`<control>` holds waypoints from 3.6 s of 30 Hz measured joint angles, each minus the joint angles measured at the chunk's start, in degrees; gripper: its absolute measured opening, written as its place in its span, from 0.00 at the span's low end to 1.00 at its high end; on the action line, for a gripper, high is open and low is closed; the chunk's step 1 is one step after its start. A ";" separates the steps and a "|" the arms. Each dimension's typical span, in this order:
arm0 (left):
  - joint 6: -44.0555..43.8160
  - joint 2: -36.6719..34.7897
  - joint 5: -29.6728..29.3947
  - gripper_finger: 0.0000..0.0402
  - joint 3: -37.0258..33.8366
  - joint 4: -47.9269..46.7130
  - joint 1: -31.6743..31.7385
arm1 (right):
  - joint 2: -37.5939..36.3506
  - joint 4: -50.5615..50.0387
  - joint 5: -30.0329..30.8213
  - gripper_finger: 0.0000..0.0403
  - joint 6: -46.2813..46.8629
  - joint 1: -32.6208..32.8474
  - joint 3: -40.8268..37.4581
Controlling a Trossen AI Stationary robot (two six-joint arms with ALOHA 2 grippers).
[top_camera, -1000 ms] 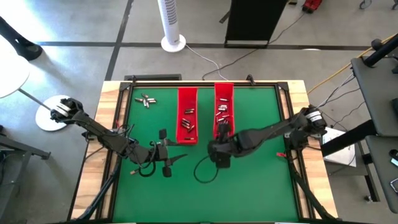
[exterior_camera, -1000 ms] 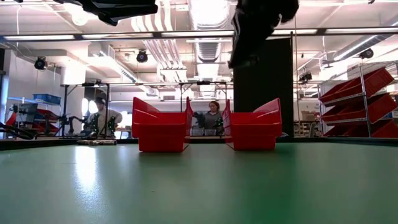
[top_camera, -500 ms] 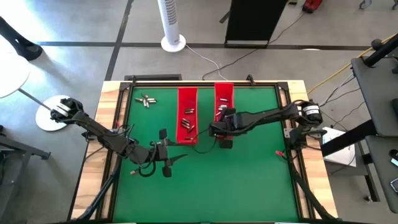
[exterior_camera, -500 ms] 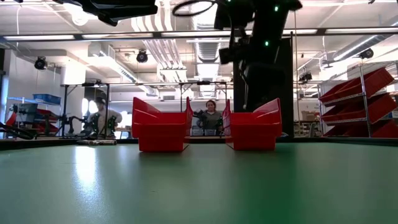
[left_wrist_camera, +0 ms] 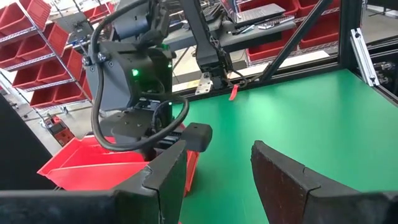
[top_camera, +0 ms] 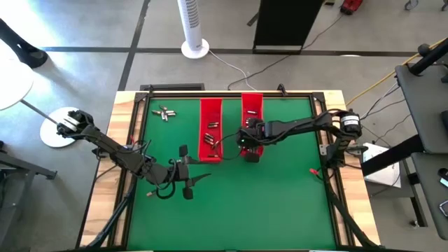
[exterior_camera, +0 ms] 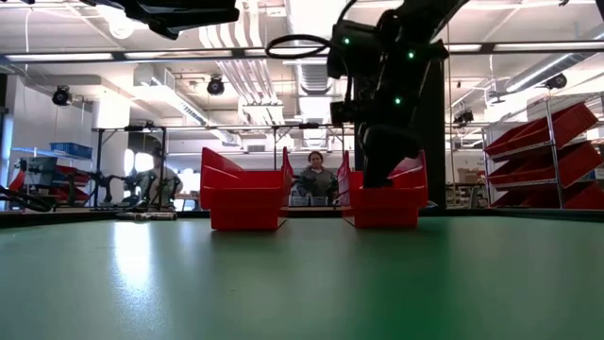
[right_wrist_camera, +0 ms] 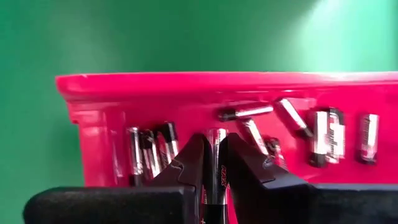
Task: Sort batteries
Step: Put the silver battery into the right red bin, then put the black battery into the left red bin
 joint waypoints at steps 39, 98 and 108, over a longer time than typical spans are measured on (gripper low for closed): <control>0.04 0.00 0.02 0.40 0.00 -0.58 0.02 | 0.02 12.43 -3.60 0.20 0.69 -1.68 -8.70; -53.86 -0.22 0.33 0.40 11.20 -52.97 -12.84 | 3.23 -8.03 28.94 0.38 30.66 43.91 12.37; -85.14 -0.09 13.27 0.40 0.13 -53.21 -15.87 | 3.69 -6.90 29.00 0.42 33.81 43.87 7.63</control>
